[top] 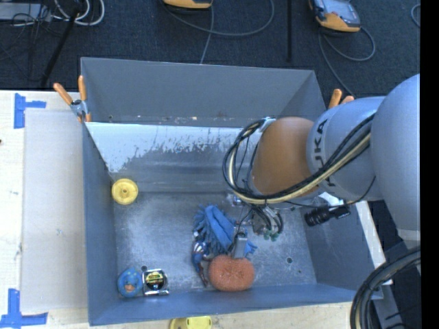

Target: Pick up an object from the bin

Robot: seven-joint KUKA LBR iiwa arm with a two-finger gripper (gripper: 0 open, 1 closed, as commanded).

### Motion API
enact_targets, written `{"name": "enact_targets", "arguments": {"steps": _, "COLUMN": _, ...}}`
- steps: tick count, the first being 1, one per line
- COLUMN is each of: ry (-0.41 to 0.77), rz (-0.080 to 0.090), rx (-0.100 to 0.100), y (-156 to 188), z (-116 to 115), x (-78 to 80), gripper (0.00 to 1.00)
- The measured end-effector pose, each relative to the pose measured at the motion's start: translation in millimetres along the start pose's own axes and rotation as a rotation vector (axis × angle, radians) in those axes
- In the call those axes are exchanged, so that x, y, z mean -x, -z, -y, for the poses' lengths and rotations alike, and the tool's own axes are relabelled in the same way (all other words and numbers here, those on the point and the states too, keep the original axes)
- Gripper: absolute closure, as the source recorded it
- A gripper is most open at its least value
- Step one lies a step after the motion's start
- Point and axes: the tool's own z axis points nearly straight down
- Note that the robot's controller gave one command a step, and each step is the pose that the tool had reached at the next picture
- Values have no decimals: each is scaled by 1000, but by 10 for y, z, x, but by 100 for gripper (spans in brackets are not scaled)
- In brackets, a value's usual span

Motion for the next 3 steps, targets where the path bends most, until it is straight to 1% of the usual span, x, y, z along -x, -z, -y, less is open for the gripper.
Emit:
{"name": "enact_targets", "arguments": {"steps": 1, "ry": -103, "rz": -6, "rx": 1, "y": -101, "z": -75, "x": -137, "gripper": 100}}
{"name": "enact_targets", "arguments": {"steps": 2, "ry": -120, "rz": -5, "rx": 1, "y": -109, "z": -77, "x": -43, "gripper": 100}}
{"name": "enact_targets", "arguments": {"steps": 3, "ry": -95, "rz": -4, "rx": 0, "y": 1239, "z": -87, "x": -351, "gripper": 100}}
